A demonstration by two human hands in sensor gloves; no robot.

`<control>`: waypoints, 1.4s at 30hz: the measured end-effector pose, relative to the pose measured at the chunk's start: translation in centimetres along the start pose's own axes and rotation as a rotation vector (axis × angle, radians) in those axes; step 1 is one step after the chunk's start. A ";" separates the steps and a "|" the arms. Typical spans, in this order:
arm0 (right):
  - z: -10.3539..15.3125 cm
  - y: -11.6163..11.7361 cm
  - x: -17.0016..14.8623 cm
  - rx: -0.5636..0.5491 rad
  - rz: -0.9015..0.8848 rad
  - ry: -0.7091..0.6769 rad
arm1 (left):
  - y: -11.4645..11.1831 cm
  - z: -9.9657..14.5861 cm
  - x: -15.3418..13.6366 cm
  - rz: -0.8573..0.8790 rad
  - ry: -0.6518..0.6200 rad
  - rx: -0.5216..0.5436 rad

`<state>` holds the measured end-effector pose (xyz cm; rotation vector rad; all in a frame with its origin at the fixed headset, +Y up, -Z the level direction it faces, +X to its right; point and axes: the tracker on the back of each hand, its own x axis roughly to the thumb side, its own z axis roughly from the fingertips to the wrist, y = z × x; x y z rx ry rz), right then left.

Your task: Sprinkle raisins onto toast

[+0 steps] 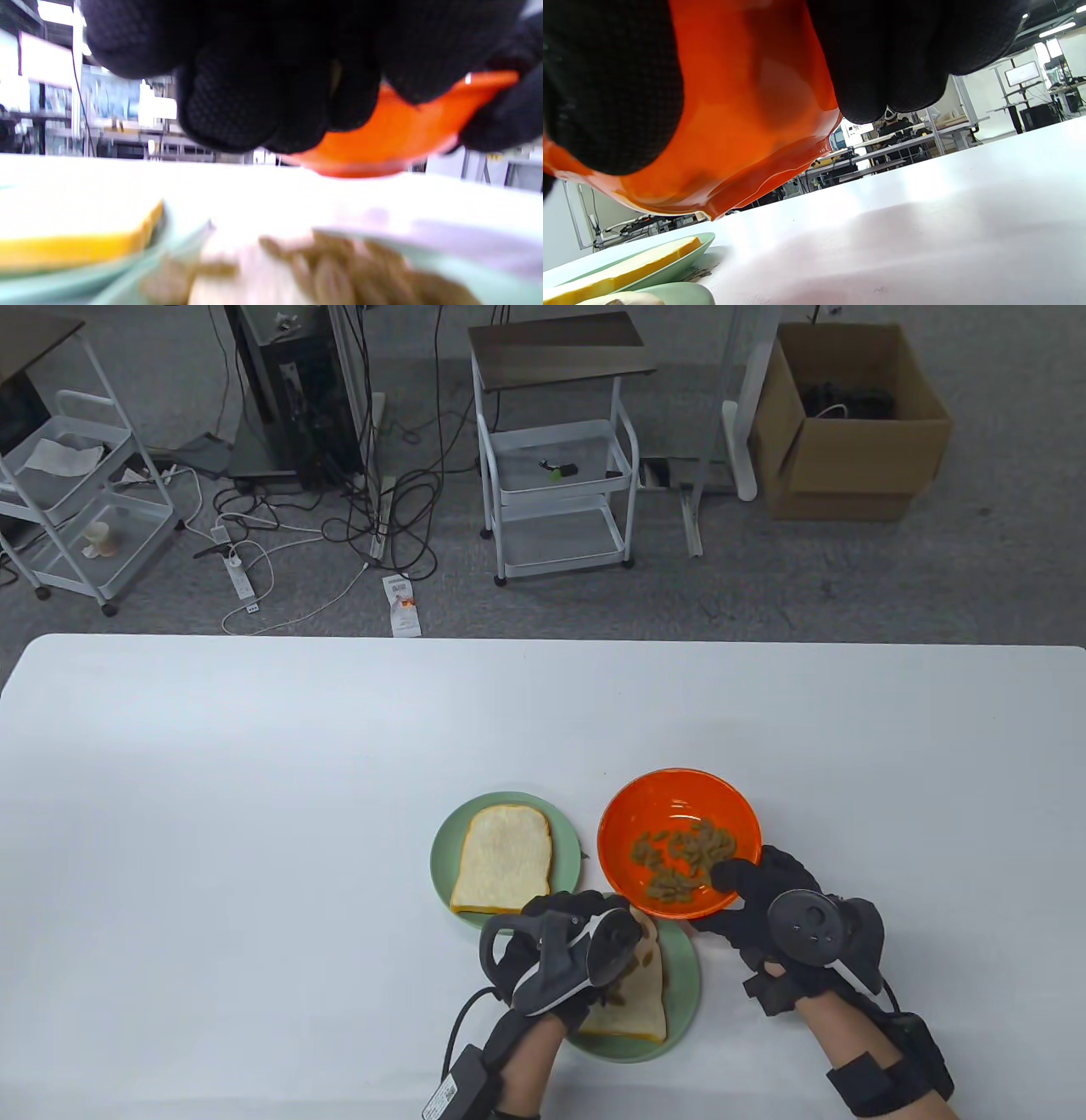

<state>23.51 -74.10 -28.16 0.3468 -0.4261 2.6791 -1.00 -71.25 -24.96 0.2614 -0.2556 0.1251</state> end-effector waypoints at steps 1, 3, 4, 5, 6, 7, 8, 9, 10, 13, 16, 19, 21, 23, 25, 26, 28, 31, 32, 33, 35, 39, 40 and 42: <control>0.1 0.1 0.3 -0.002 0.005 -0.023 | 0.4 0.2 0.1 -0.020 0.004 0.045; 0.2 0.3 1.0 0.004 0.019 -0.054 | 0.8 0.5 0.4 -0.061 0.018 0.097; 0.4 0.5 1.5 0.005 0.027 -0.076 | 0.8 0.5 0.6 -0.087 0.015 0.090; 0.5 0.6 1.8 0.008 0.030 -0.093 | 0.8 0.5 0.8 -0.105 0.016 0.070; 0.6 0.8 2.4 0.014 0.034 -0.126 | 0.5 0.4 1.0 -0.134 0.014 0.009; 0.9 1.0 3.0 0.016 0.037 -0.156 | 0.2 0.3 1.3 -0.156 0.016 -0.046; 1.0 1.1 3.4 0.014 0.036 -0.178 | -0.1 0.2 1.4 -0.170 0.016 -0.077; 1.3 1.3 4.1 0.013 0.033 -0.217 | -0.4 0.0 1.6 -0.189 0.024 -0.137; 1.5 1.4 4.6 0.012 0.047 -0.248 | -0.6 -0.1 1.6 -0.200 0.041 -0.202; 2.2 1.6 6.0 0.004 0.009 -0.323 | -1.2 -0.3 1.4 -0.197 0.096 -0.370; 2.8 1.7 7.1 -0.013 -0.007 -0.340 | -1.1 -0.5 1.2 -0.193 0.119 -0.339; 2.8 1.8 7.1 -0.002 -0.074 -0.307 | -0.8 -0.5 0.9 -0.132 0.127 -0.283; 2.7 1.8 6.9 0.011 -0.098 -0.285 | -0.8 -0.6 0.9 -0.123 0.127 -0.257; 2.7 1.9 6.8 0.028 -0.092 -0.280 | -0.9 -0.7 0.9 -0.116 0.114 -0.241; 2.7 1.8 6.9 0.023 -0.069 -0.288 | -0.9 -0.7 1.0 -0.115 0.107 -0.227; 2.6 1.8 6.9 0.031 -0.050 -0.291 | -0.9 -0.7 0.9 -0.106 0.102 -0.206; 2.6 1.8 6.9 0.023 -0.041 -0.296 | -0.9 -0.6 0.9 -0.079 0.095 -0.180; 2.4 1.7 6.7 0.047 -0.025 -0.290 | -0.7 -0.5 0.8 -0.063 0.090 -0.127; 2.3 1.7 6.6 0.050 -0.026 -0.282 | -0.5 -0.4 0.8 -0.049 0.087 -0.103; 2.3 1.6 6.4 0.049 -0.028 -0.275 | -0.2 -0.3 0.7 -0.037 0.085 -0.073; 2.0 1.4 6.0 0.044 -0.025 -0.259 | 0.4 -0.1 0.6 -0.008 0.079 -0.027; 1.4 1.0 4.6 0.026 -0.029 -0.205 | 1.6 0.4 0.5 0.047 0.041 0.123; 1.1 0.8 3.9 0.019 -0.025 -0.178 | 2.1 0.5 0.4 0.063 0.034 0.148; 0.8 0.6 3.1 0.011 -0.019 -0.149 | 2.4 0.7 0.4 0.110 0.031 0.161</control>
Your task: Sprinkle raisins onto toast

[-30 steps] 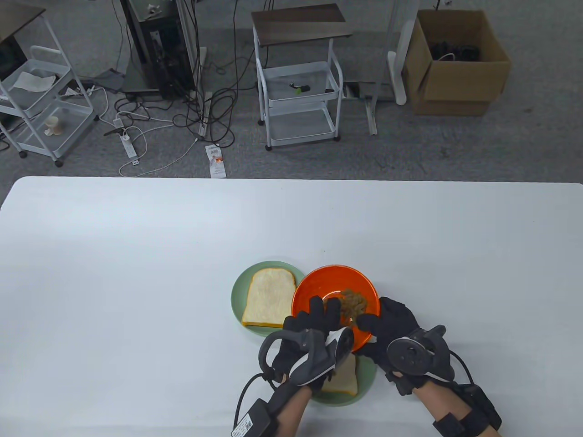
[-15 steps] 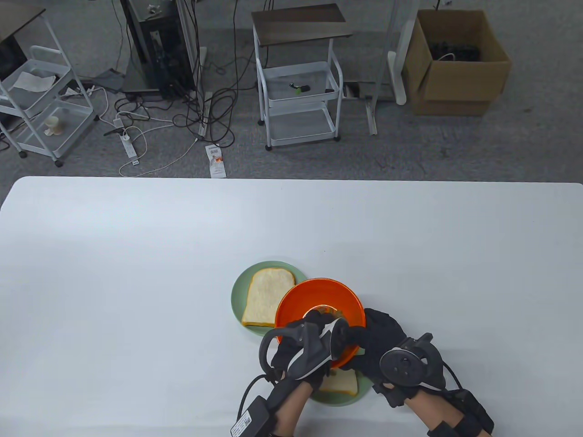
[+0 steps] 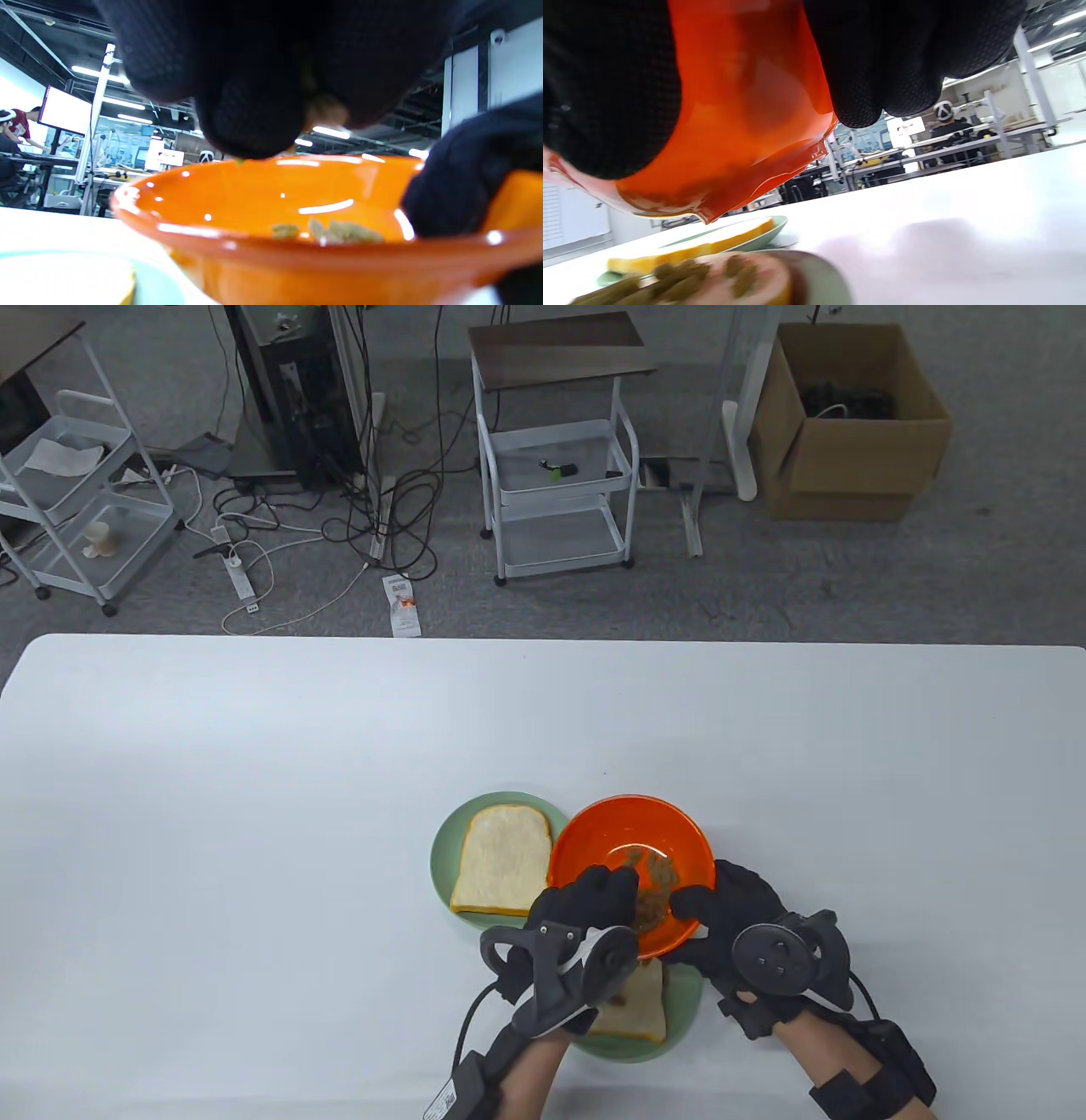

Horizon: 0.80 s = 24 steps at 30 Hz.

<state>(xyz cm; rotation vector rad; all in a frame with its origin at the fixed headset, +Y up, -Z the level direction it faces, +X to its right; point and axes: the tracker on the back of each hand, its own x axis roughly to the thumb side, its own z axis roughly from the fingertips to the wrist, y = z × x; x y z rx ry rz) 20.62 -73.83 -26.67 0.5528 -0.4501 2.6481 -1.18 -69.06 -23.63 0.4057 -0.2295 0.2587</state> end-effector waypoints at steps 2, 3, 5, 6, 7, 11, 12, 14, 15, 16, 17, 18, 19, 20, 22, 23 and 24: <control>-0.2 -0.2 -1.0 -0.009 0.018 0.034 | -0.1 0.0 0.1 0.039 -0.006 -0.057; -0.3 -0.3 -1.6 -0.014 0.029 0.051 | -0.4 0.0 0.2 0.051 -0.006 -0.094; -0.5 -0.4 -2.6 -0.020 0.051 0.086 | -1.3 -0.2 0.3 0.042 -0.003 -0.217; -0.5 -0.5 -2.9 -0.022 0.058 0.100 | -1.6 -0.2 0.4 0.034 0.007 -0.268; -0.6 -0.5 -3.4 -0.022 0.064 0.120 | -2.2 -0.2 0.4 0.037 -0.010 -0.321; -0.7 -0.6 -4.6 -0.010 0.071 0.170 | -4.5 -0.2 0.8 -0.017 -0.055 -0.505; -0.7 -0.6 -4.7 -0.007 0.072 0.173 | -5.1 -0.2 1.0 -0.058 -0.049 -0.531; -0.8 -0.6 -4.7 -0.005 0.072 0.176 | -5.7 -0.2 1.1 -0.156 -0.060 -0.584; -0.8 -0.6 -4.6 -0.003 0.073 0.175 | -5.8 -0.2 1.1 -0.177 -0.052 -0.590; -0.8 -0.6 -4.5 -0.002 0.075 0.172 | -5.8 -0.2 1.0 -0.173 -0.050 -0.582; -0.8 -0.6 -4.4 -0.003 0.078 0.166 | -5.7 -0.2 0.8 -0.158 -0.044 -0.570; -0.8 -0.6 -4.3 -0.003 0.081 0.162 | -5.5 -0.3 0.7 -0.146 -0.037 -0.565; -0.8 -0.6 -4.2 -0.003 0.081 0.158 | -5.4 -0.3 0.5 -0.133 -0.031 -0.557; -0.8 -0.6 -4.1 -0.005 0.081 0.152 | -5.3 -0.3 0.3 -0.118 -0.025 -0.548; -0.8 -0.7 -3.9 -0.005 0.082 0.146 | -5.1 -0.4 0.1 -0.108 -0.015 -0.535; -0.8 -0.7 -3.8 -0.006 0.082 0.143 | -5.0 -0.3 0.0 -0.113 -0.007 -0.518; -0.8 -0.7 -3.8 -0.007 0.082 0.139 | -4.9 -0.4 -0.1 -0.116 -0.002 -0.500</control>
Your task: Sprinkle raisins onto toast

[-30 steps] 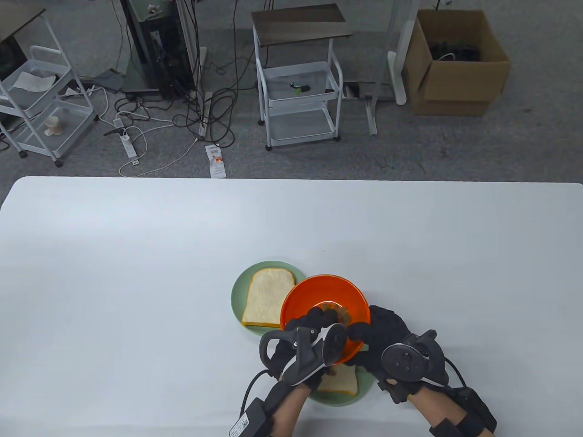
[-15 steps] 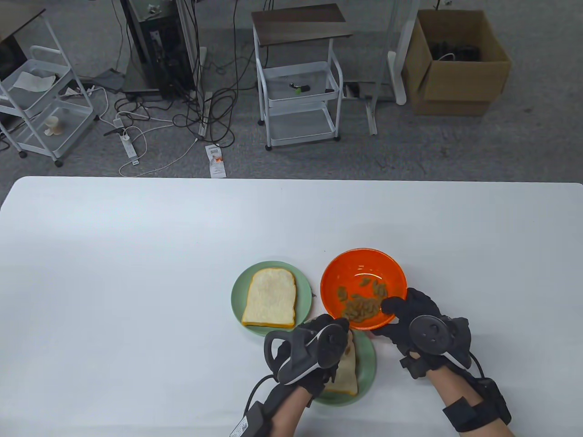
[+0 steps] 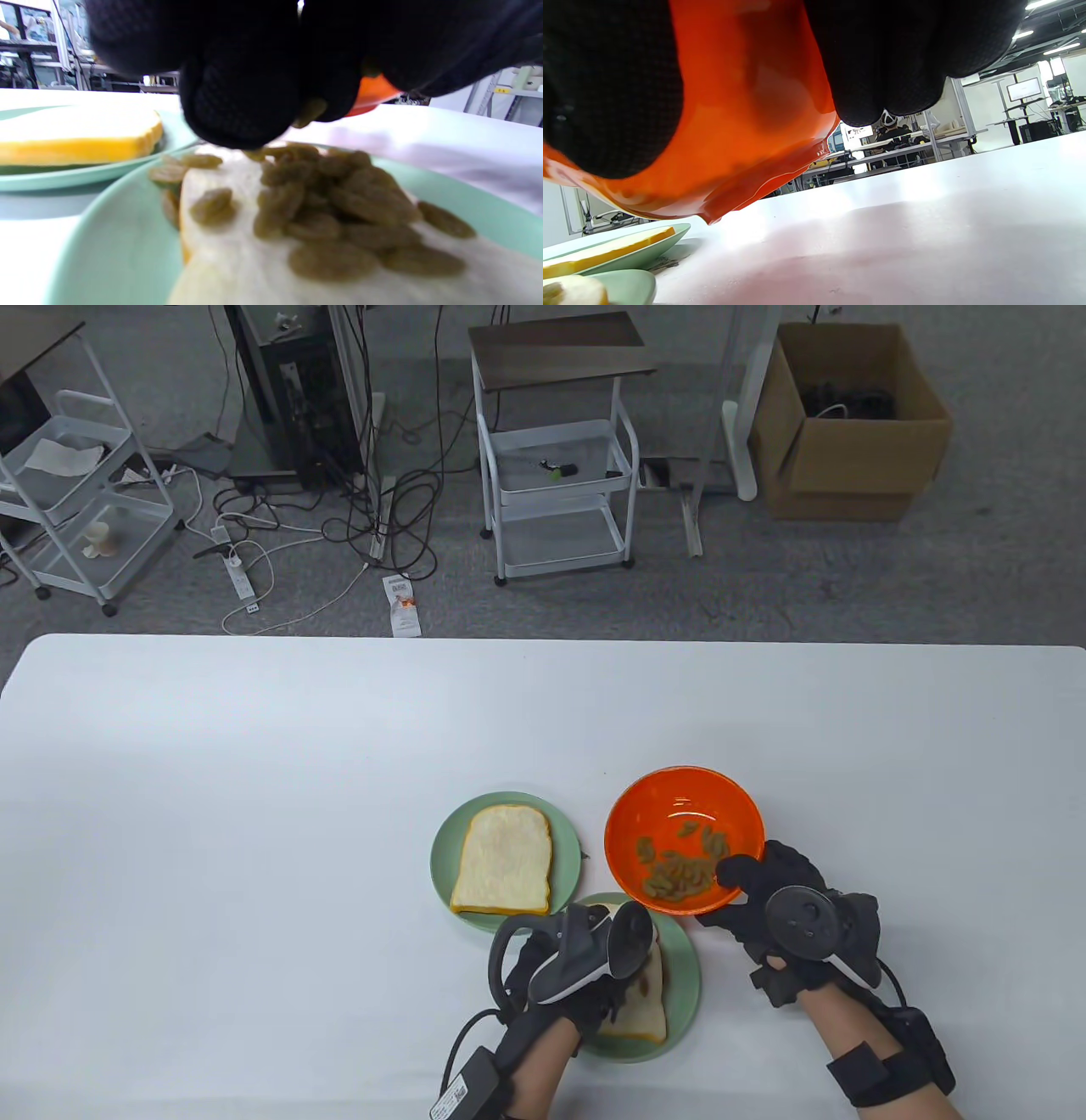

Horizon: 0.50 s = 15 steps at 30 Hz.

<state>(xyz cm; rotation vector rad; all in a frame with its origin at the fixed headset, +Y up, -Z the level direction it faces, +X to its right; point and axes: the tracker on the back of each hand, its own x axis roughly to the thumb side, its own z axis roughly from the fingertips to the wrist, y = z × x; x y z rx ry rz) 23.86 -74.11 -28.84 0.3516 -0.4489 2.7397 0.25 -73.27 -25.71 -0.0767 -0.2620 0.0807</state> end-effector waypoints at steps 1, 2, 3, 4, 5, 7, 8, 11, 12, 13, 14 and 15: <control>0.0 0.0 0.0 -0.001 -0.001 -0.002 | 0.0 0.0 0.0 0.001 0.000 0.009; 0.0 -0.1 0.1 -0.006 -0.003 -0.006 | 0.1 0.0 -0.1 0.009 -0.003 0.030; 0.1 -0.1 0.1 -0.011 -0.004 -0.009 | 0.2 0.1 -0.1 0.023 0.001 0.074; 0.1 -0.1 0.1 -0.012 -0.006 -0.009 | 0.4 0.2 -0.1 0.025 -0.013 0.114; 0.1 -0.2 0.2 -0.010 -0.010 -0.008 | 0.8 0.5 0.0 0.006 -0.042 0.185; 0.0 -0.2 0.2 -0.008 -0.012 -0.010 | 1.7 1.1 0.1 -0.032 -0.063 0.327; 0.1 -0.2 0.1 -0.011 -0.012 -0.013 | 2.0 1.4 0.3 -0.038 -0.073 0.377; 0.1 -0.1 0.2 -0.015 -0.022 -0.024 | 2.3 1.9 0.6 -0.045 -0.056 0.423; 0.2 -0.1 0.3 -0.018 -0.023 -0.031 | 2.3 1.9 0.7 -0.054 -0.051 0.424; 0.2 -0.1 0.5 -0.020 -0.024 -0.045 | 2.4 1.9 0.9 -0.072 -0.046 0.404; 0.3 -0.1 0.8 -0.023 -0.027 -0.061 | 2.5 1.8 1.0 -0.091 -0.029 0.383; 0.4 -0.1 1.1 -0.025 -0.027 -0.072 | 2.5 1.6 1.2 -0.094 0.001 0.356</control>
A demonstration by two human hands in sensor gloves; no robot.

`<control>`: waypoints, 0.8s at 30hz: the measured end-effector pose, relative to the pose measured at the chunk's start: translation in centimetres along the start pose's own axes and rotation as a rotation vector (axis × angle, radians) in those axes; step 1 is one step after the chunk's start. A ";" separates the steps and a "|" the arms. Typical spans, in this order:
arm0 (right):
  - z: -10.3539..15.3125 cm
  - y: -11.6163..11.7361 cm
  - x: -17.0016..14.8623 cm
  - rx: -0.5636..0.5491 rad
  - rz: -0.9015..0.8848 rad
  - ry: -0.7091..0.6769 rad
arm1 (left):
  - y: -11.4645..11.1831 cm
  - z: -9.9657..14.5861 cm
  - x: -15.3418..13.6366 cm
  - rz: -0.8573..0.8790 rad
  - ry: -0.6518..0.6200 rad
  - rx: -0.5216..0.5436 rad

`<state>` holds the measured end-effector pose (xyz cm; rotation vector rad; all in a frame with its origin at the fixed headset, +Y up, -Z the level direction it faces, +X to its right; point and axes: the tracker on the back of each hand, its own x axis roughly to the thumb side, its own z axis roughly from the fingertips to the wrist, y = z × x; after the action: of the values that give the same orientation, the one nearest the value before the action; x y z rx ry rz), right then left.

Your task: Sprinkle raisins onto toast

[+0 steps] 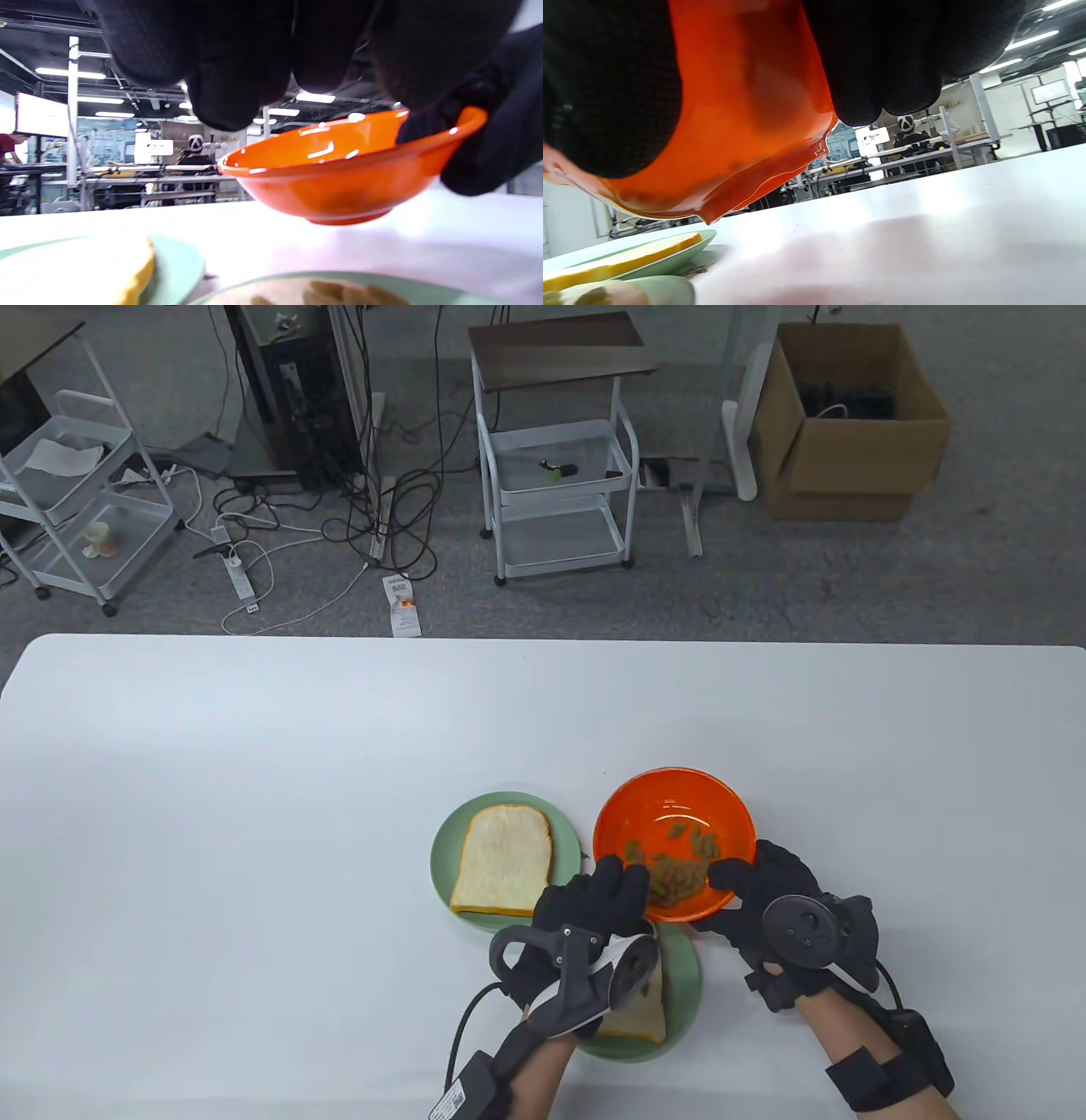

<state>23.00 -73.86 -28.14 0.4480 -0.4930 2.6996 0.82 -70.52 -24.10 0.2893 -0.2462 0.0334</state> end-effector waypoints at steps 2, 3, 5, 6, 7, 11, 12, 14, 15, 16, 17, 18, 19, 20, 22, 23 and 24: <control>0.2 0.0 0.7 -0.002 -0.001 -0.028 | 0.0 -0.7 0.4 0.008 0.027 -0.061; 0.3 0.0 1.2 -0.004 -0.004 -0.046 | -0.2 -1.4 0.6 0.021 0.049 -0.113; 0.5 -0.1 2.3 -0.014 -0.020 -0.076 | -0.4 -2.8 1.1 0.004 0.111 -0.304; 0.7 -0.2 2.9 -0.011 0.013 -0.098 | -0.5 -3.6 1.6 -0.038 0.150 -0.435; 0.9 -0.2 3.2 -0.019 0.025 -0.112 | -0.6 -4.1 1.8 -0.057 0.158 -0.491; 1.3 -0.7 4.4 -0.061 -0.018 -0.123 | -0.9 -6.4 2.8 -0.148 0.220 -0.698; 1.4 -0.8 4.3 -0.068 -0.036 -0.103 | -0.8 -6.8 2.8 -0.137 0.240 -0.727; 1.5 -1.1 4.1 -0.081 -0.097 -0.067 | -0.7 -7.4 2.9 -0.094 0.246 -0.725; 1.6 -1.2 4.0 -0.084 -0.115 -0.041 | -0.6 -7.6 2.9 -0.083 0.252 -0.718; 1.6 -1.4 3.8 -0.093 -0.133 -0.014 | -0.5 -7.8 3.0 -0.063 0.254 -0.698; 1.6 -1.5 3.7 -0.100 -0.142 0.001 | -0.5 -7.9 3.1 -0.049 0.253 -0.680; 1.6 -1.7 3.5 -0.106 -0.154 0.024 | -0.5 -8.0 3.2 -0.036 0.247 -0.652; 1.6 -1.8 3.3 -0.104 -0.164 0.043 | -0.6 -8.1 3.4 -0.031 0.236 -0.640; 1.6 -1.8 3.2 -0.104 -0.175 0.052 | -0.6 -8.1 3.5 -0.031 0.235 -0.621; 1.5 -1.7 2.8 -0.105 -0.192 0.078 | -0.7 -8.2 3.7 -0.023 0.214 -0.550; 1.5 -1.7 2.6 -0.108 -0.189 0.079 | -0.8 -8.2 3.7 -0.011 0.209 -0.512; 1.4 -1.8 2.4 -0.110 -0.192 0.083 | -0.9 -8.1 3.8 -0.004 0.210 -0.462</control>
<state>21.91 -72.18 -25.49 0.3327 -0.5434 2.4821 6.46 -69.07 -30.95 -0.1740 -0.0401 0.0025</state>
